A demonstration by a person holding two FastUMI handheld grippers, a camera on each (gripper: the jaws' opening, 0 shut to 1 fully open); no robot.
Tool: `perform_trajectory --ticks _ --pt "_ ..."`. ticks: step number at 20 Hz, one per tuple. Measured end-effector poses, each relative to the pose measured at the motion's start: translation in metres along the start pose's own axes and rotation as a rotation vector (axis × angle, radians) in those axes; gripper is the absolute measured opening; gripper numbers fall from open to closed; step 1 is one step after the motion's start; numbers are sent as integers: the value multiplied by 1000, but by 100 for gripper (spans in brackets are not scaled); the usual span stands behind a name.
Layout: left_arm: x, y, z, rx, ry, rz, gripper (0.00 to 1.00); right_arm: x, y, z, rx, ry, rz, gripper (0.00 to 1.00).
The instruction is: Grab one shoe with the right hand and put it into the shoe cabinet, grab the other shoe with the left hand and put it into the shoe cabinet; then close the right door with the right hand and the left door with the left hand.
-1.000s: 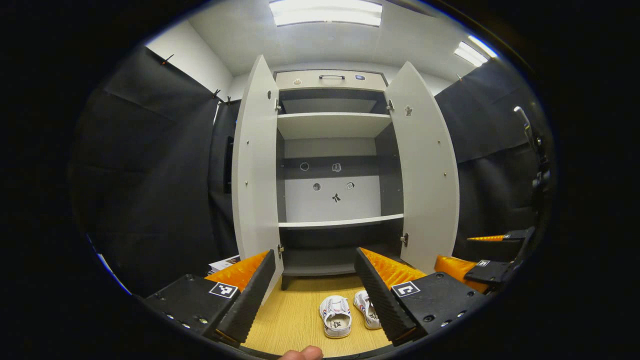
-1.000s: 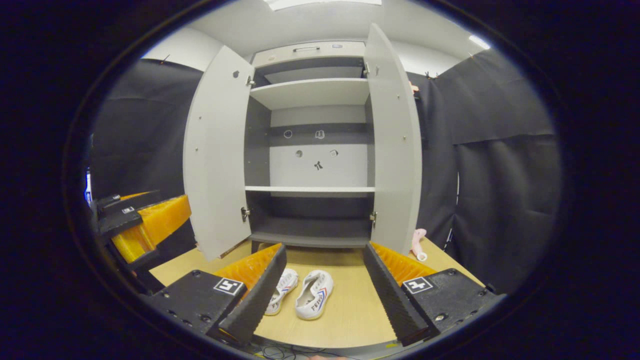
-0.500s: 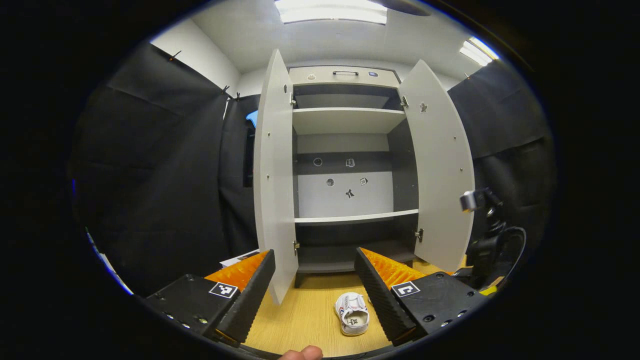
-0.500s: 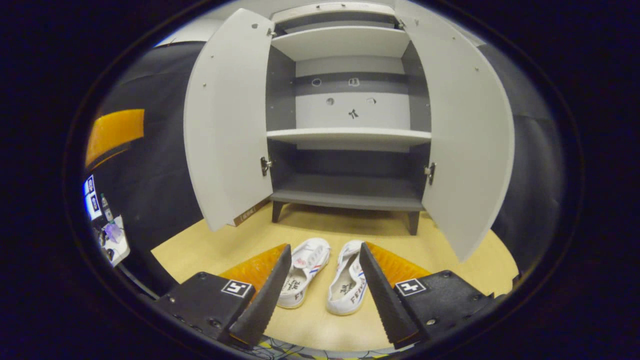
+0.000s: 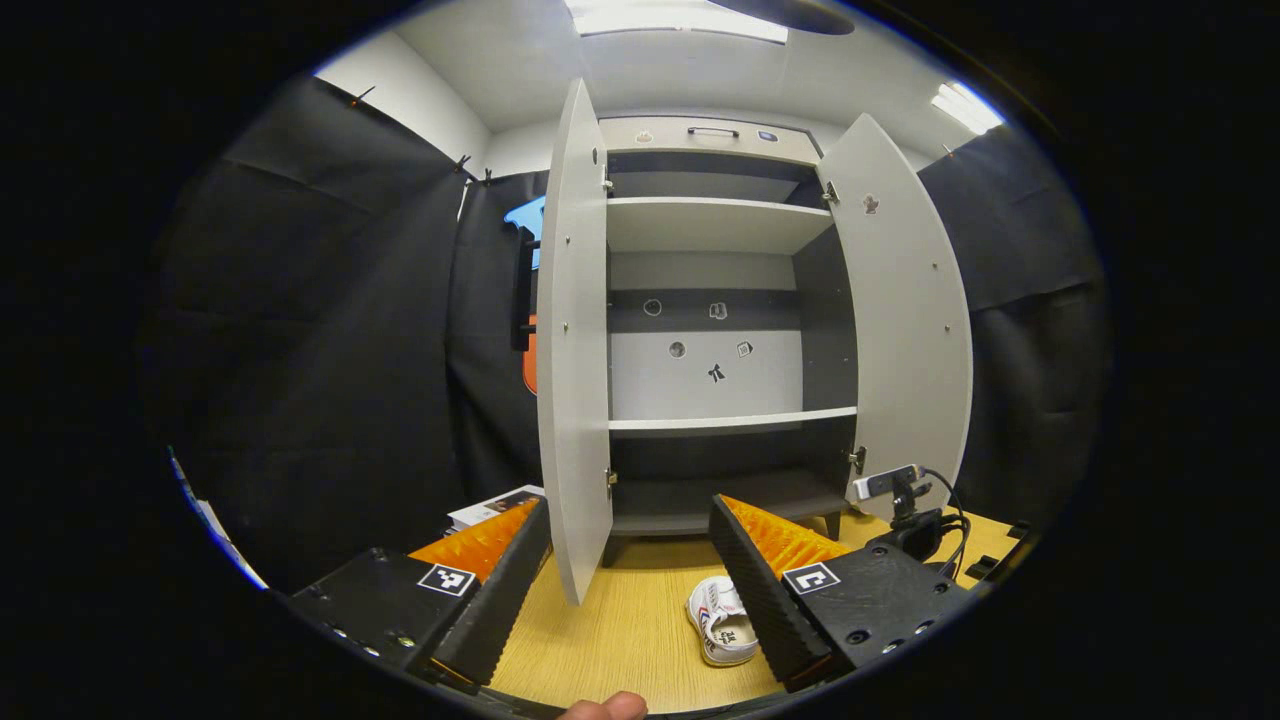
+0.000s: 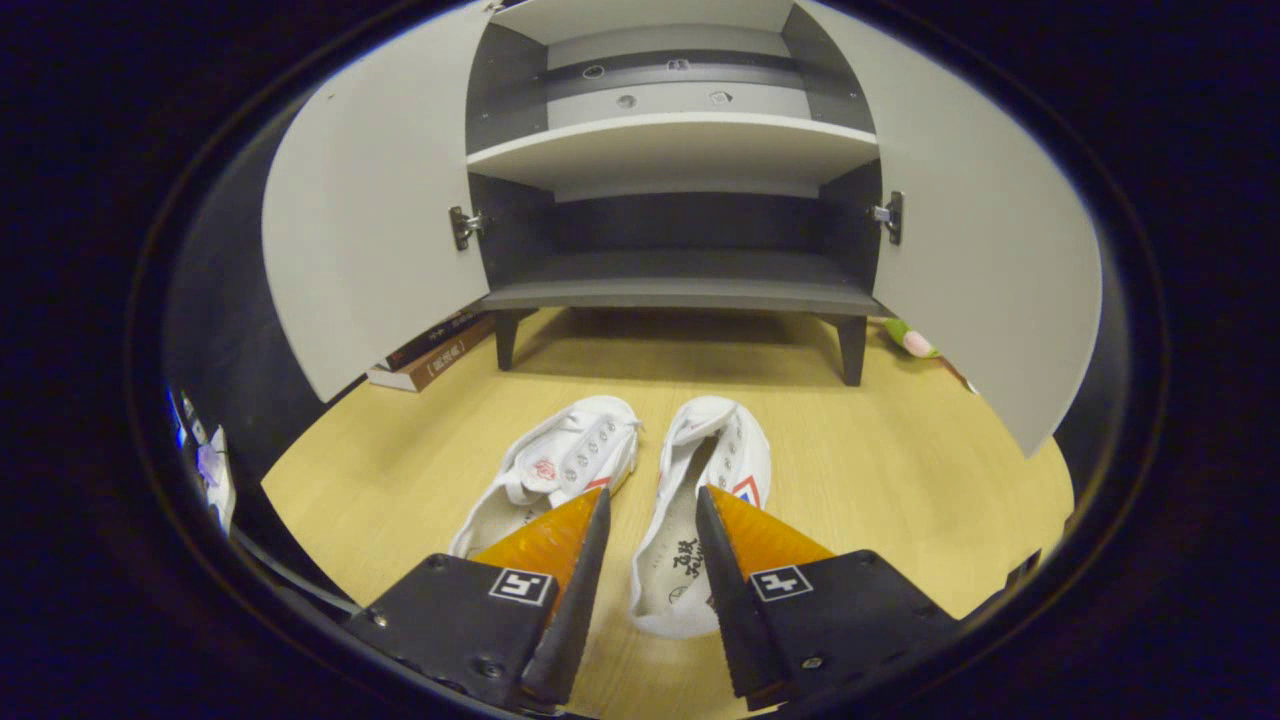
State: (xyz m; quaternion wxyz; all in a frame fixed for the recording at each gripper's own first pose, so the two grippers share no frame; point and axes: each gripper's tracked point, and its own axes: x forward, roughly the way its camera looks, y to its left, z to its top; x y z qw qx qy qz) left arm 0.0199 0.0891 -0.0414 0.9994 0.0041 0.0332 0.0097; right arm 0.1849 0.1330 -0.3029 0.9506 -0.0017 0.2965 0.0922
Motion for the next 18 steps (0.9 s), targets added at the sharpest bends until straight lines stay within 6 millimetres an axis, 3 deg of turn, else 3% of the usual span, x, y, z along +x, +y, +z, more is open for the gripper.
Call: perform_trajectory --ticks 2,3,4,5,6,7,9,11,12,13,15,18 --pt "2 0 -3 11 4 1 96 13 -5 -5 27 25 -3 53" --pt "3 0 -4 19 6 -1 96 19 -4 -5 40 32 -4 44" --pt "4 0 -6 26 8 -3 96 24 -4 -5 46 36 -3 48" --pt "5 -1 -7 30 11 -5 96 29 -5 -5 44 40 -9 45" --pt "6 -2 -9 30 20 -10 96 35 -5 -6 40 47 -12 29" --pt "7 -3 -11 26 28 -14 96 41 -4 -8 38 54 -10 38" --pt "8 -5 -12 15 34 -20 96 56 -2 -8 41 60 -6 34" --pt "8 -7 -15 13 43 -27 96 67 -5 -6 23 58 -30 25" --pt "8 -8 -17 17 49 -28 96 71 -5 -5 18 55 -40 9" --pt "6 -8 -19 22 56 -27 96 75 -4 -5 14 49 -47 6" --pt "3 -11 -23 27 70 -28 96 81 -6 -3 1 23 -52 12" --pt "0 -15 -32 32 99 -34 96 82 -10 -1 -29 -15 -60 7"
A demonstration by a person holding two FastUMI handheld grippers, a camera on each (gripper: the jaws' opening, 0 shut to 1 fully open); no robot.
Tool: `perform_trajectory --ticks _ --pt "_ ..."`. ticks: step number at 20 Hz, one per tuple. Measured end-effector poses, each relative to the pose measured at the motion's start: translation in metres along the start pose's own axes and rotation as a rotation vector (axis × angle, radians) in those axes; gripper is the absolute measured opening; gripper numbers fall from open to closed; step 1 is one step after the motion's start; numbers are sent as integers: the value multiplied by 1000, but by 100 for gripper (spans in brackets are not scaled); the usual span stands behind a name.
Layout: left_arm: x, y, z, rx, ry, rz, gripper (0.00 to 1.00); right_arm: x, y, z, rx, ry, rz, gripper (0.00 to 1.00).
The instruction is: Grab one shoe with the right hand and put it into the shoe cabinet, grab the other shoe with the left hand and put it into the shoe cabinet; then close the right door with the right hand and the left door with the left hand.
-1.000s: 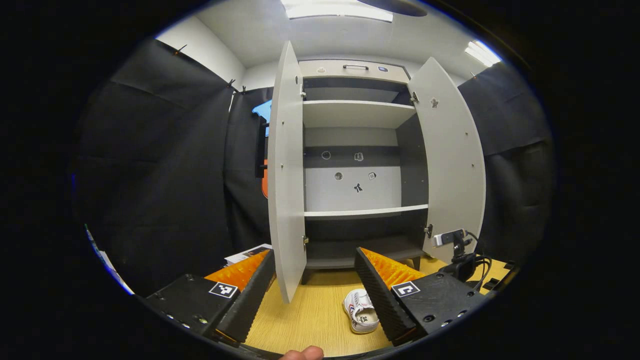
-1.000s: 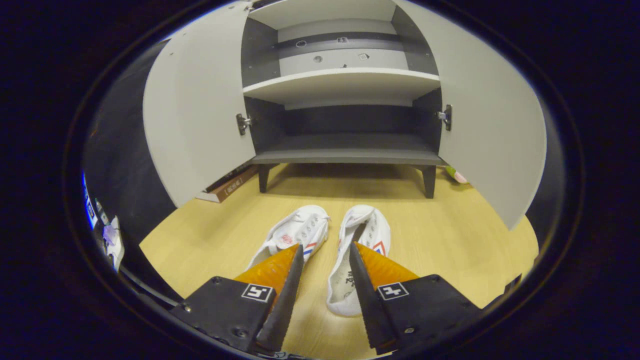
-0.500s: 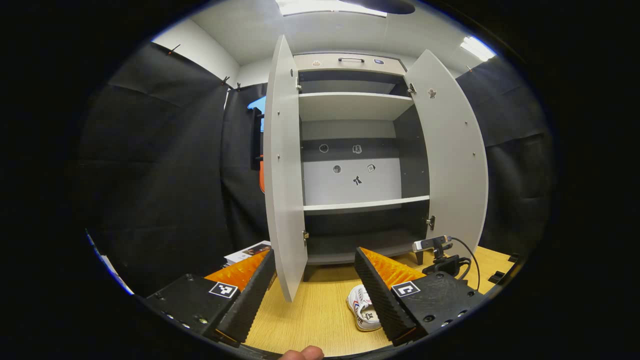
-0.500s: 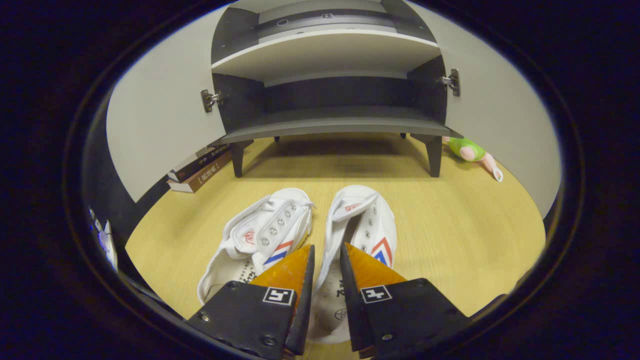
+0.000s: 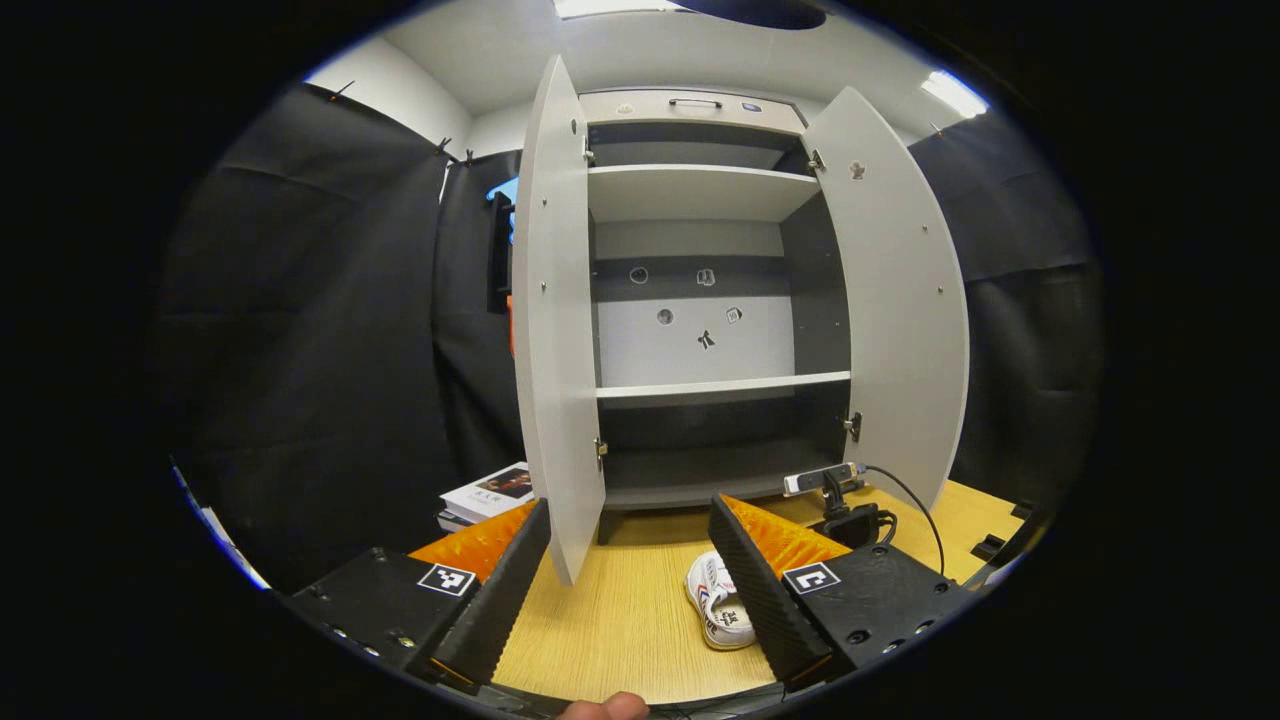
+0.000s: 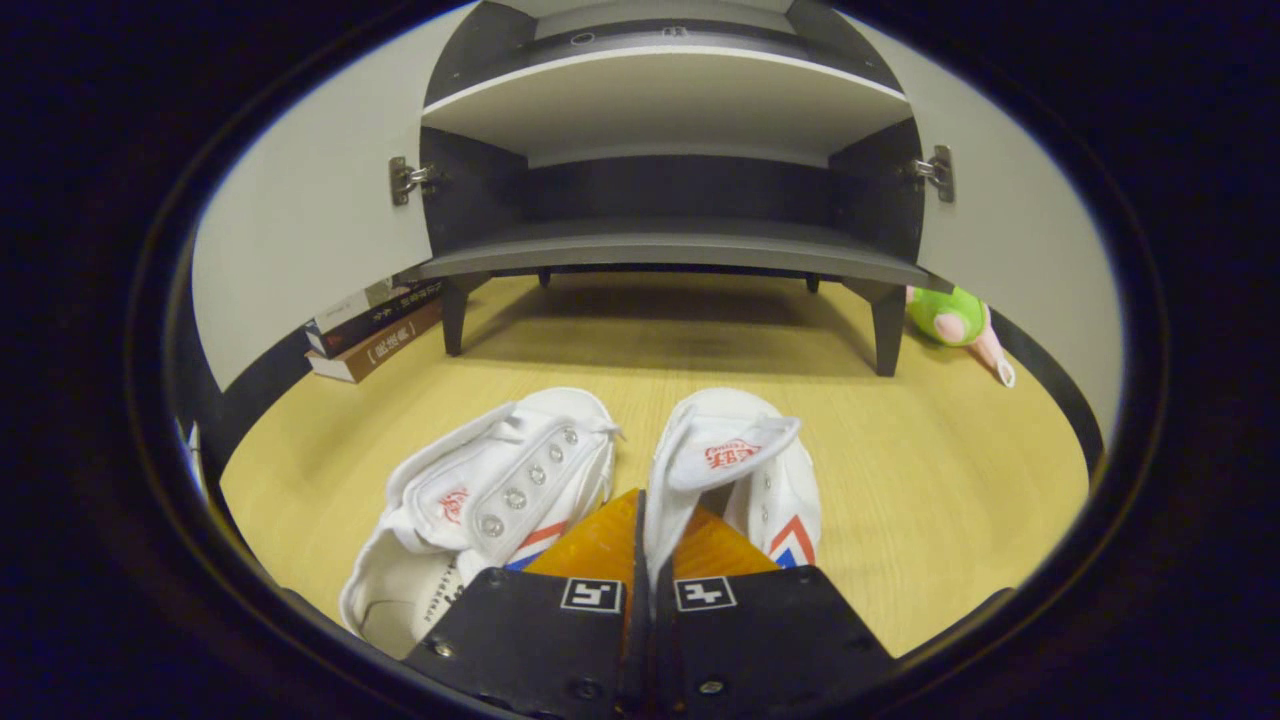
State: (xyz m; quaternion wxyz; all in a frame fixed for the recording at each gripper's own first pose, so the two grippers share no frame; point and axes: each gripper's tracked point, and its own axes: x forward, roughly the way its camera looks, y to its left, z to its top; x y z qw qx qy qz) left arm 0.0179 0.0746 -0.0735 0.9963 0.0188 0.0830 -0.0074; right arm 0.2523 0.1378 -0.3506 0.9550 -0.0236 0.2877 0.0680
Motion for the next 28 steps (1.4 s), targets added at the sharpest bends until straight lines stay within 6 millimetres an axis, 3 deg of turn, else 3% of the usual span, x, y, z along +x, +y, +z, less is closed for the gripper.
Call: perform_trajectory --ticks 4,10,14,17,19,21,23,26,28 --pt "0 -6 -3 12 10 -8 96 -4 -6 12 -22 -70 -9 4" --pt "3 -23 1 -12 -10 -30 96 -66 -11 69 -106 -209 12 4" --pt "10 -33 13 -37 -65 -36 96 -129 -17 136 -117 -296 29 4" --pt "12 -42 19 -69 -93 -48 96 -169 -18 203 -185 -374 36 4" --pt "13 -47 21 -78 -98 -57 96 -186 -15 250 -218 -418 36 4" --pt "12 -50 18 -70 -91 -58 96 -189 -18 299 -226 -443 3 4" --pt "12 -47 18 -43 -90 -51 95 -173 -26 352 -193 -445 -19 1" --pt "10 -43 19 -15 -98 -50 96 -132 -39 406 -137 -384 -27 4" --pt "9 -39 18 -12 -95 -38 96 -101 -50 432 -116 -334 -51 4"
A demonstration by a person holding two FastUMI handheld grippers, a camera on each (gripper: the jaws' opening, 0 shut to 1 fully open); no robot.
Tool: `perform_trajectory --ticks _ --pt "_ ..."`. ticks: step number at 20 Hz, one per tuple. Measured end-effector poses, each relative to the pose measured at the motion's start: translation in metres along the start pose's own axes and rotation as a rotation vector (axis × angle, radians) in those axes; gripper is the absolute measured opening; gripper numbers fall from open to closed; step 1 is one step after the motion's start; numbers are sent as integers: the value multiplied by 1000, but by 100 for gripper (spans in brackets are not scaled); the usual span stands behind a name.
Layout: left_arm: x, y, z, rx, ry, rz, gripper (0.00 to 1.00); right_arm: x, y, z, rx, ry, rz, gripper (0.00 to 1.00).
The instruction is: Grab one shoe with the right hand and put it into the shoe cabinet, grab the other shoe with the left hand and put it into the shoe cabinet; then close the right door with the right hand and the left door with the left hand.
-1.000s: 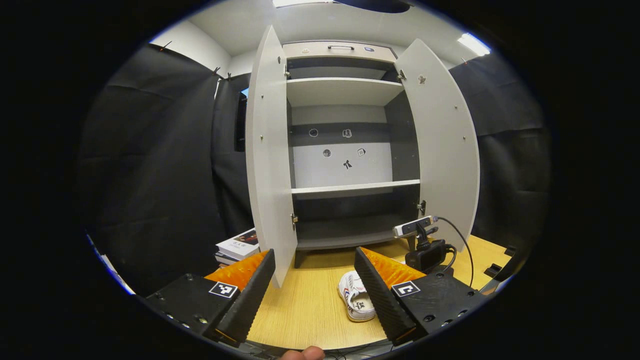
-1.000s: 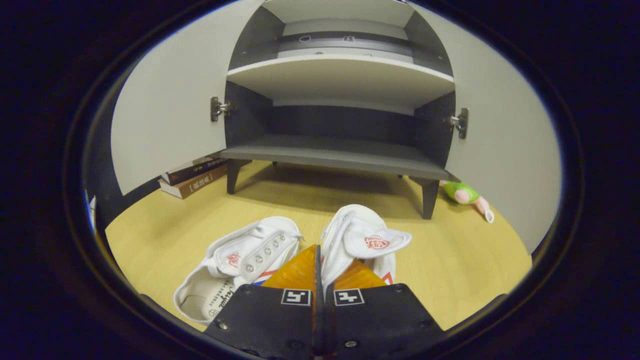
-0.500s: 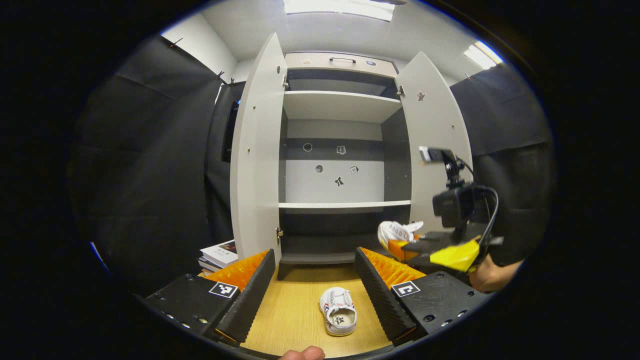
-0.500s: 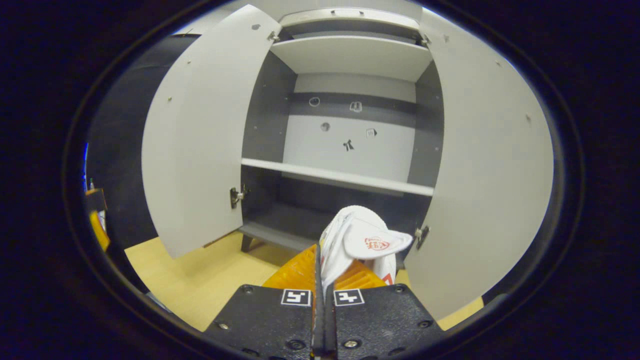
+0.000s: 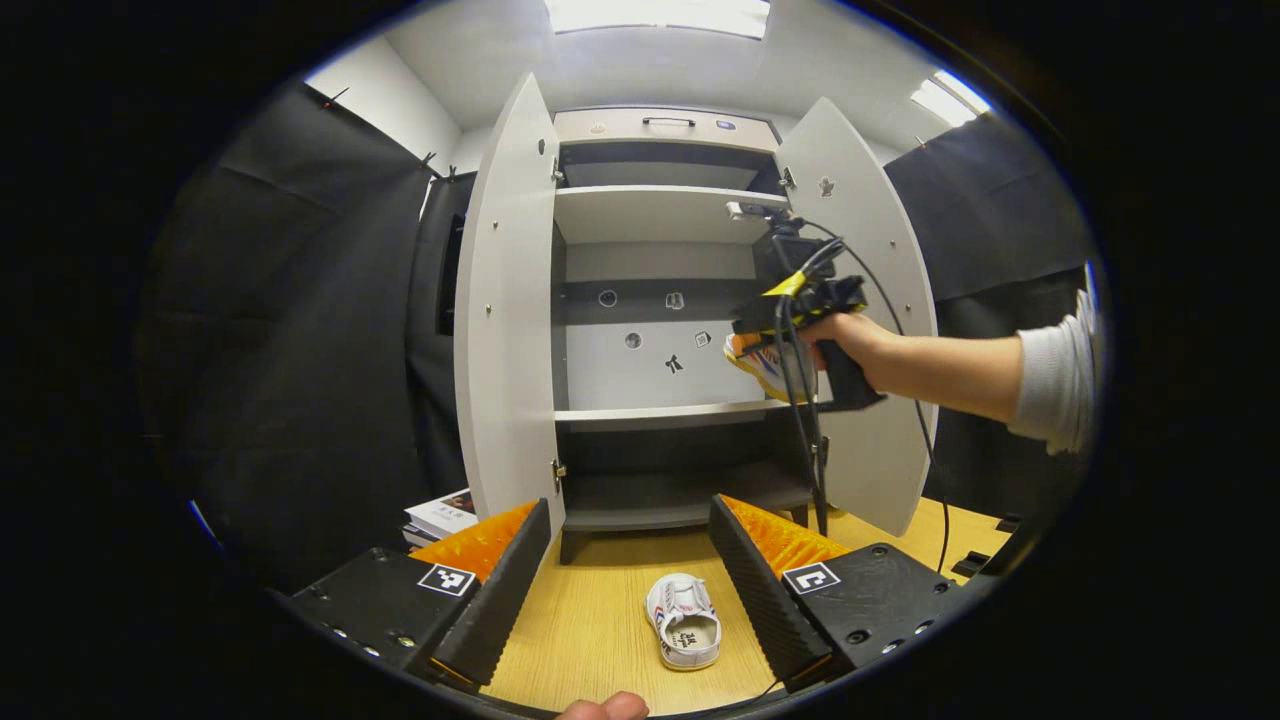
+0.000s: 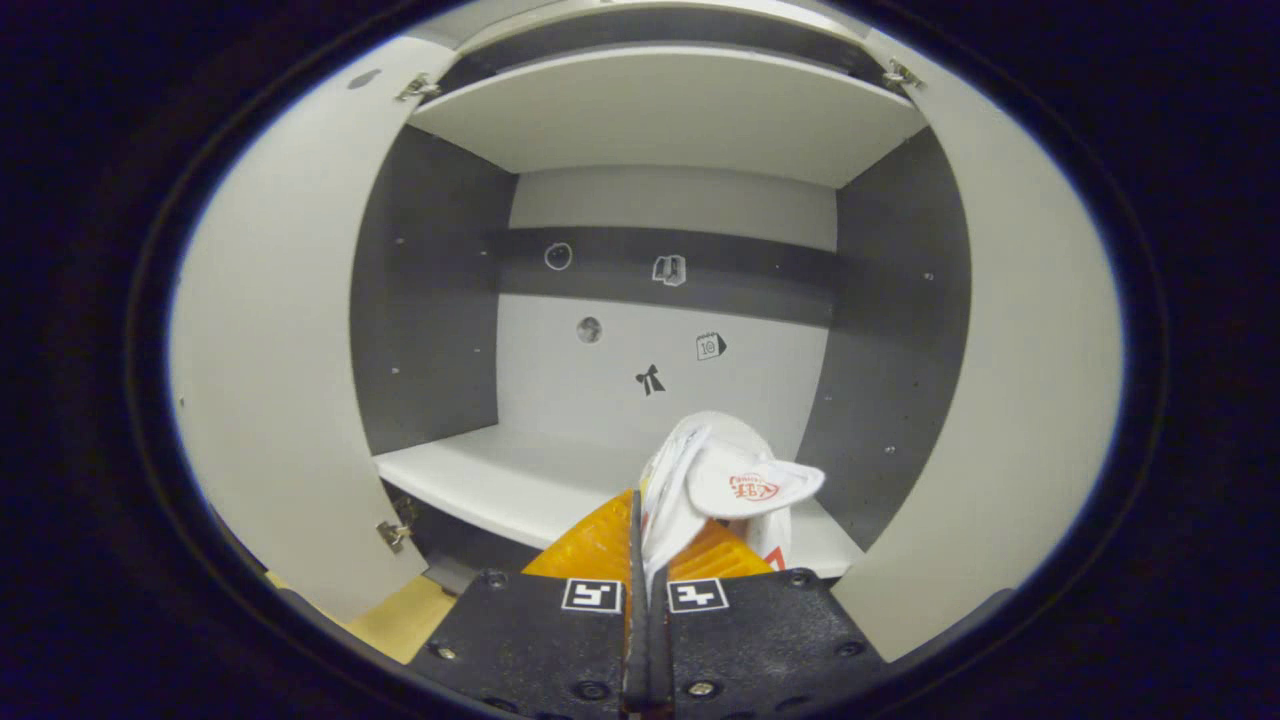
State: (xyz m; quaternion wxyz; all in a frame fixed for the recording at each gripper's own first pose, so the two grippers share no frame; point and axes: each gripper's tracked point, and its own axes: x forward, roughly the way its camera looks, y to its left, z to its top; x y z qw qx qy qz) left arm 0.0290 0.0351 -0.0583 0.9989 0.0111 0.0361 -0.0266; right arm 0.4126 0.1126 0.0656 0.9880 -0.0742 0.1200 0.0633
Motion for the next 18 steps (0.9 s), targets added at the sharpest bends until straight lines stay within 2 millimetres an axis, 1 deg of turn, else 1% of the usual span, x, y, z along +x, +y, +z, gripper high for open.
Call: perform_trajectory --ticks 2,4,7,9,11,13,15,17,18 --pt "-1 6 -2 -3 5 16 96 39 -4 1 -27 59 -27 4" --pt "0 13 -4 -5 11 32 96 68 -8 0 -34 121 -36 4" --pt "2 32 -12 6 37 78 96 105 -3 1 25 179 -26 4" --pt "3 42 -17 1 55 103 96 122 -4 -6 -22 218 -41 4" --pt "4 49 -18 -2 62 123 96 132 -3 -18 -48 265 -62 4" --pt "4 54 -21 -1 70 135 96 137 -3 -23 -39 293 -74 4" --pt "5 55 -24 -4 79 136 96 141 -1 -29 -43 328 -58 4" --pt "5 54 -25 -9 78 137 96 140 -4 -32 -45 347 -65 6" --pt "5 52 -26 -11 80 135 96 139 -1 -32 -33 348 -54 12"
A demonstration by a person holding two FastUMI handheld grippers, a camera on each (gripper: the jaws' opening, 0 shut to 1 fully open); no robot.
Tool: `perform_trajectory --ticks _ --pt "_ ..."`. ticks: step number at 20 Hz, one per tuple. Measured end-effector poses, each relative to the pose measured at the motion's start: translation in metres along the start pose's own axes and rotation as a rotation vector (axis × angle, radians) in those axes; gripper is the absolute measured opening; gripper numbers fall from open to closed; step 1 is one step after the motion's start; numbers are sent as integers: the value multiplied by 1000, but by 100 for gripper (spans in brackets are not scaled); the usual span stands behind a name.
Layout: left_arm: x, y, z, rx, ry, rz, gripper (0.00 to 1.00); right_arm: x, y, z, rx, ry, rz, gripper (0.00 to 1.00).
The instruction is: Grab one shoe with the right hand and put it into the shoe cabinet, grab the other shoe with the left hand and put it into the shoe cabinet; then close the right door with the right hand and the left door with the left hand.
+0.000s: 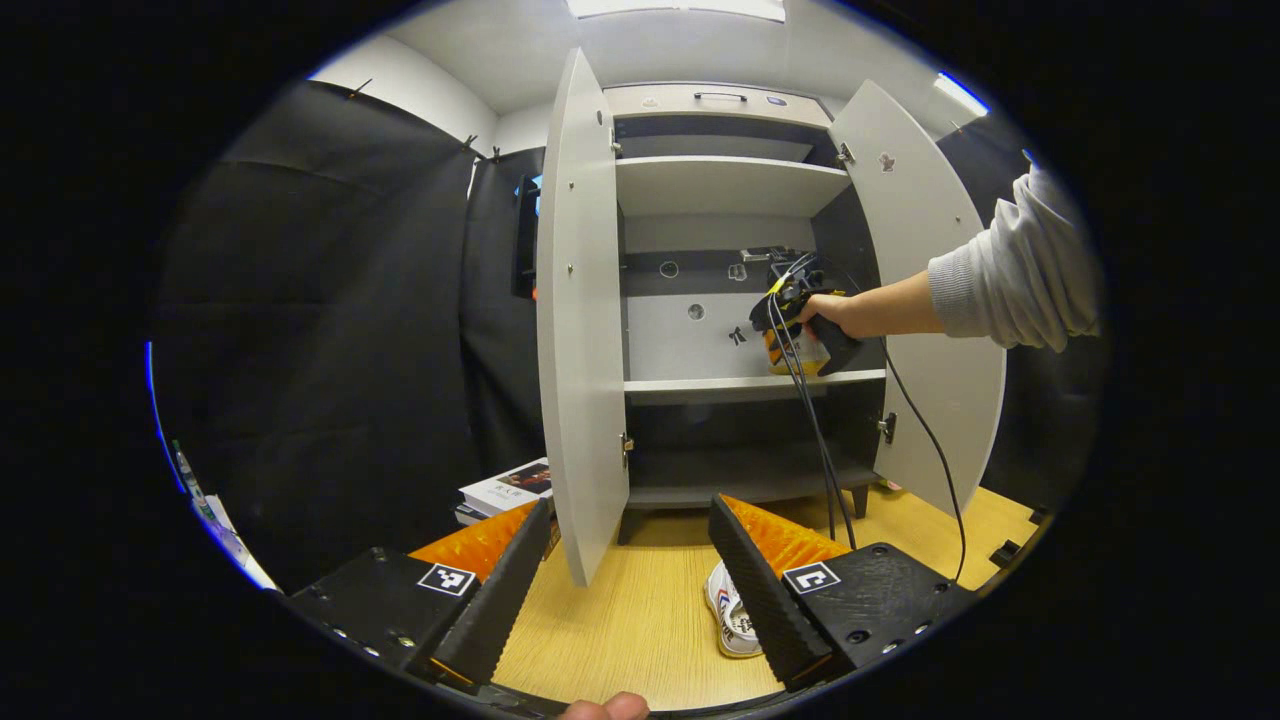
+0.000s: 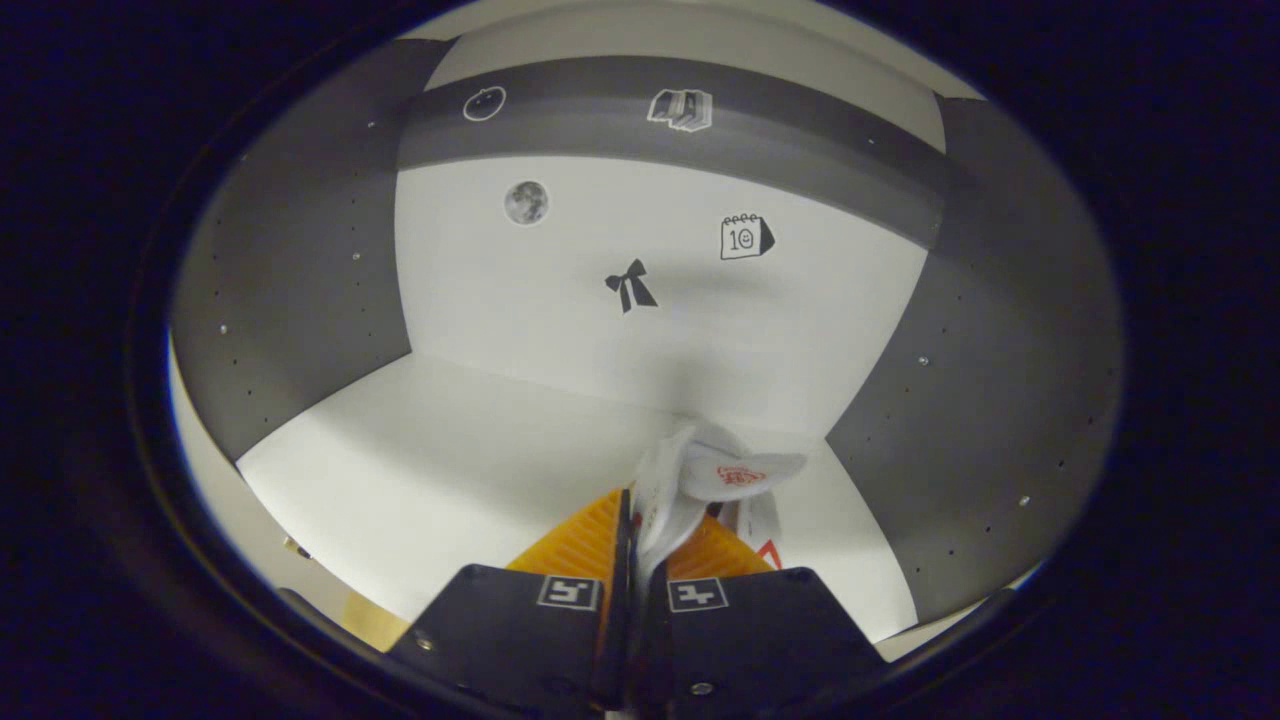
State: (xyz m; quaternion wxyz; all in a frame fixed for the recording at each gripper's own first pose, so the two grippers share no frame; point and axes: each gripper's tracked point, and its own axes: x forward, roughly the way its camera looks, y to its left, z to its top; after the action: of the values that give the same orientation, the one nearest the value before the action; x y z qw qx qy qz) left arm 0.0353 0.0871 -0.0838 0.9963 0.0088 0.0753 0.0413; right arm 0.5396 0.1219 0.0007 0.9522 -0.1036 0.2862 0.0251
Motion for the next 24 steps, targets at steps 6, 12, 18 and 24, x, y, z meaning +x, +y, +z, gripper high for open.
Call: perform_trajectory --ticks 6,12,18,24 --pt "2 -14 1 3 -21 -30 96 -50 -2 4 -5 -75 1 46" --pt "13 -37 -14 7 -27 -91 95 -175 -2 -24 -10 -326 60 72" --pt "29 -61 -44 -17 -8 -158 96 -296 -11 -119 146 -592 74 96" --pt "43 -82 -114 -11 174 -231 96 -352 -15 -247 85 -644 -33 95"
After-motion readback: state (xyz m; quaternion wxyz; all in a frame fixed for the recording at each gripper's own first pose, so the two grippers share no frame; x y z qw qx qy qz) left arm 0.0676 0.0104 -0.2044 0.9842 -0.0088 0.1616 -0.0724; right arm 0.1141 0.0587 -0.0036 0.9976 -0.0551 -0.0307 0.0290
